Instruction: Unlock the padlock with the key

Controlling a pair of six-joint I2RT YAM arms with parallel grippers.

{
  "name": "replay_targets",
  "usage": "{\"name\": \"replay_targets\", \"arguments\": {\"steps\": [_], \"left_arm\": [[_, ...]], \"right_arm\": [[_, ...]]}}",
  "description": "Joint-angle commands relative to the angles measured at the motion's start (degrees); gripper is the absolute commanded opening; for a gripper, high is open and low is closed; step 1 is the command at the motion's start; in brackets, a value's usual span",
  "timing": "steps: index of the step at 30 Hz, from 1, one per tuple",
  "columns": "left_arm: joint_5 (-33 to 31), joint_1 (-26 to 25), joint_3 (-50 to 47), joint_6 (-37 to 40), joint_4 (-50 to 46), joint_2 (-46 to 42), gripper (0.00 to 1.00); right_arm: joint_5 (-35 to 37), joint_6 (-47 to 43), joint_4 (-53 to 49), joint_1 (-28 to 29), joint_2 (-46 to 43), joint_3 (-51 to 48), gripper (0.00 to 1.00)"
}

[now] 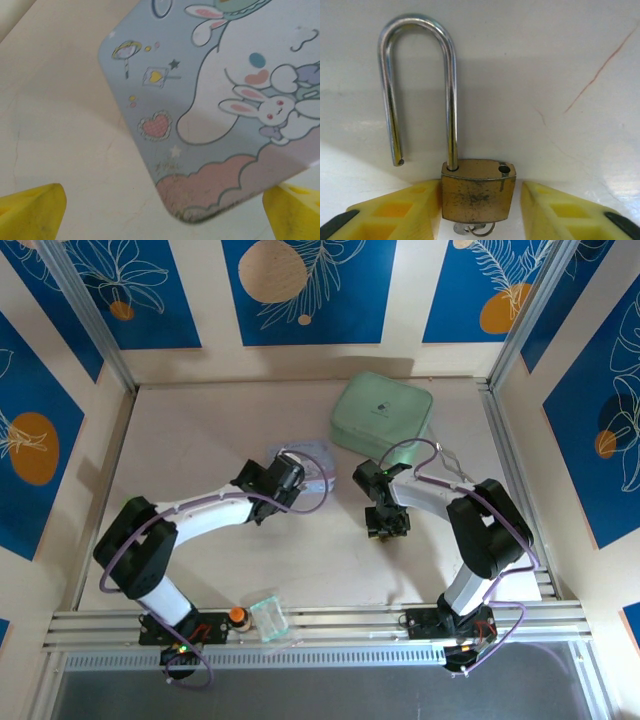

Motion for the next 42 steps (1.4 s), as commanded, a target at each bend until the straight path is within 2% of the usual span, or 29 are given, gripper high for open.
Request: {"name": "replay_targets", "arguments": {"steps": [1, 3, 8, 11, 14, 16, 19, 24, 26, 28, 30, 32, 37, 42], "left_arm": [[1.8, 0.7, -2.7, -1.5, 0.8, -5.2, 1.00], [4.2, 0.7, -4.9, -3.5, 1.2, -8.5, 1.00], [6.7, 0.7, -9.0, -8.2, 0.9, -17.4, 1.00], [5.4, 1.1, -10.0, -10.1, -0.3, -21.0, 1.00], [0.4, 1.7, -12.2, -10.6, 1.6, -23.5, 1.00], [-2.0, 2.8, -13.8, -9.1, 3.3, -25.0, 0.99], [-5.5, 5.0, -18.6, -4.2, 11.7, -27.3, 0.99], [-4.3, 11.1, -25.6, 3.6, 26.5, -30.1, 1.00], [-5.0, 13.1, -28.8, 7.8, 33.8, -30.4, 1.00], [-2.9, 15.7, -31.8, 10.4, 39.8, -29.8, 1.00], [-1.8, 17.9, -33.1, 10.0, 42.7, -28.5, 1.00], [0.1, 20.0, -33.8, 8.5, 44.4, -26.8, 1.00], [2.0, 24.3, -35.3, 7.4, 51.4, -20.5, 1.00], [6.1, 27.2, -35.4, 6.4, 57.0, -15.2, 1.00]], "right_arm": [[-0.2, -0.4, -3.5, 1.1, -0.4, -0.3, 0.59], [-0.2, -0.5, -2.9, 1.2, -2.7, -0.4, 0.69], [-1.3, -2.1, 0.2, 1.2, -9.4, 0.0, 0.75], [-0.6, -4.7, 5.0, 1.0, -13.4, -0.3, 0.80], [0.9, -7.4, 11.0, -0.4, -16.1, -1.4, 0.86], [0.3, -9.2, 14.9, -2.9, -17.2, -2.1, 0.90], [-2.6, -10.0, 19.7, -8.7, -18.0, -2.3, 0.97], [-5.6, -10.1, 29.2, -18.2, -19.4, -4.1, 0.99], [-3.0, -12.4, 33.6, -20.4, -20.7, -6.3, 0.99], [-0.3, -16.6, 41.7, -21.4, -22.8, -10.9, 0.99], [1.9, -21.6, 51.1, -22.1, -25.1, -16.5, 0.99], [1.0, -24.6, 58.2, -24.2, -26.4, -21.0, 1.00], [-4.7, -20.6, 64.5, -31.3, -25.5, -24.4, 0.99], [-3.6, -22.8, 74.1, -31.8, -22.9, -27.6, 0.99]]}}
